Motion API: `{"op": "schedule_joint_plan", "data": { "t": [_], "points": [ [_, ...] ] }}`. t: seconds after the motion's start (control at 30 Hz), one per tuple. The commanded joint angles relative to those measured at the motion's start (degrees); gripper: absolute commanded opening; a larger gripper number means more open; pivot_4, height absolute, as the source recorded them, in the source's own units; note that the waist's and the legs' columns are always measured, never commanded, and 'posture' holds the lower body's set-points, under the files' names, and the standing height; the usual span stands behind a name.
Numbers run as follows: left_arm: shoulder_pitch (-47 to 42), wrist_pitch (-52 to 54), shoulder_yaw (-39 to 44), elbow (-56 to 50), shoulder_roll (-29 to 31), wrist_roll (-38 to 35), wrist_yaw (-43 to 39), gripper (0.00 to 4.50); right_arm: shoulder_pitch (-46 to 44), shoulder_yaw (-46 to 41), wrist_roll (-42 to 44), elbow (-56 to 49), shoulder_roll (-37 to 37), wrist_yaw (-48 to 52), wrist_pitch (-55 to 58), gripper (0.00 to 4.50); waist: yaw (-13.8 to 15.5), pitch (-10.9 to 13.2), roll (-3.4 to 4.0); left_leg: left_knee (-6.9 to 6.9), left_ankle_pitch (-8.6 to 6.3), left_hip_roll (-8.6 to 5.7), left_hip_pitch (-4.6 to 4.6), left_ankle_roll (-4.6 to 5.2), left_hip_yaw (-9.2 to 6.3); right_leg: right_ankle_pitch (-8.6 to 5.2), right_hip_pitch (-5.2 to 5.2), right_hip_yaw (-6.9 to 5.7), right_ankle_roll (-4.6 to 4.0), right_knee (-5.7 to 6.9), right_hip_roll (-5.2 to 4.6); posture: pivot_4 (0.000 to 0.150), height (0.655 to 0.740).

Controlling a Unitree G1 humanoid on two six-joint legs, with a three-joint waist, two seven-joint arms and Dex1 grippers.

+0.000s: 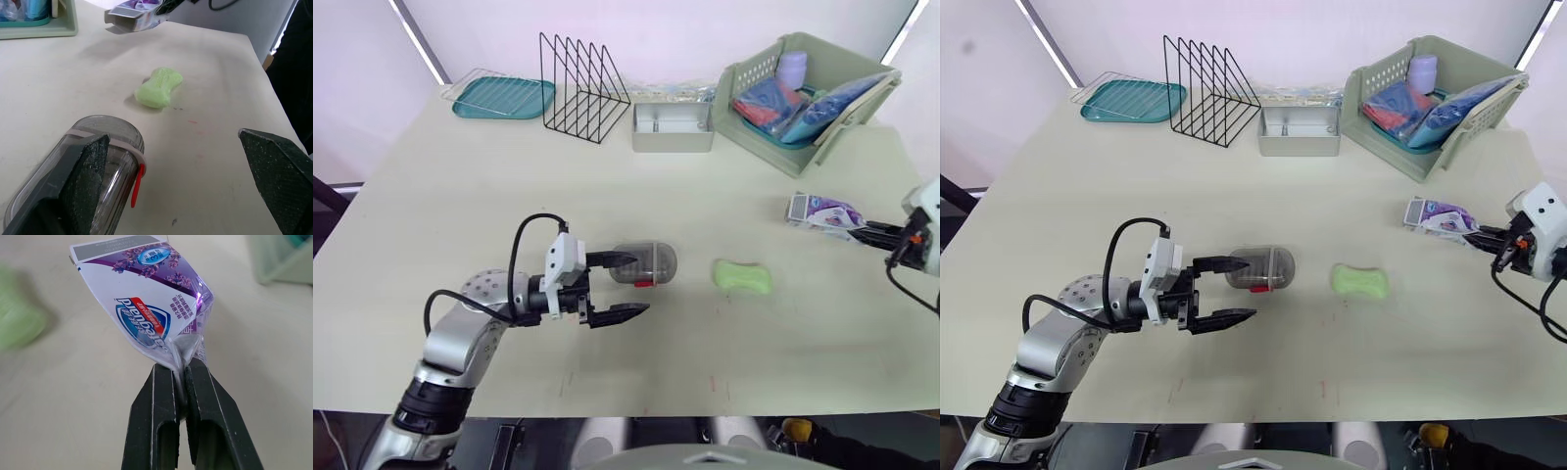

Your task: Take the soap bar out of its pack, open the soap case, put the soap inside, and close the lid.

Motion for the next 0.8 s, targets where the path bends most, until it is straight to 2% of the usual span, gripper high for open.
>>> {"op": "schedule_joint_plan", "data": {
  "t": [0.03,0.17,0.33,0.53,0.73,0.8],
  "points": [
    [-0.80,-0.12,0.79,-1.92,-0.11,-0.88,0.71,4.50,-0.65,-5.36,0.55,-13.13,9.49,-18.26,12.00,0.04,0.03,0.01,0.11,-0.02,0.00,0.01,0.01,0.00,-0.04,0.00,-0.04,0.05,0.00,0.01,0.01,0.150,0.7400],
    [-1.73,0.06,0.56,-1.63,0.11,-0.90,0.62,4.50,-4.31,-7.29,-0.80,-22.06,21.78,-35.07,21.75,0.04,-0.07,-0.02,0.05,0.00,0.01,-0.08,-0.03,-0.01,0.02,0.00,-0.04,0.02,0.00,0.02,0.03,0.150,0.7400],
    [-1.83,0.38,0.57,-2.13,0.38,-1.15,0.58,4.50,-7.57,-10.92,-2.98,-26.21,31.96,-46.90,30.66,0.04,0.05,-0.02,0.09,-0.05,0.01,-0.11,-0.03,-0.01,-0.09,0.00,-0.13,0.10,0.00,0.08,0.00,0.150,0.7400],
    [-1.78,0.30,0.55,-2.39,0.39,-1.02,0.73,4.50,-9.19,-12.34,-3.29,-29.50,37.05,-51.46,38.62,0.04,-0.12,-0.02,0.11,-0.07,0.01,-0.16,-0.02,0.00,-0.05,0.00,-0.17,0.12,-0.01,0.09,0.02,0.150,0.7400],
    [-1.79,0.11,0.44,-2.16,0.43,-0.74,0.83,4.50,-9.95,-12.61,-1.28,-29.87,37.39,-49.39,41.42,0.04,-0.43,-0.03,0.11,-0.12,0.01,-0.16,-0.03,0.01,0.17,-0.01,-0.42,0.38,-0.01,0.32,0.03,0.150,0.7400],
    [-1.99,-0.01,0.40,-1.83,0.44,-0.60,0.78,4.50,-9.76,-12.16,-0.74,-30.07,36.45,-48.34,42.04,0.86,-0.58,-0.02,0.11,-0.13,0.01,-0.16,-0.03,0.01,0.34,-0.01,-0.44,0.42,-0.01,0.33,0.04,0.150,0.7400]
  ]
}}
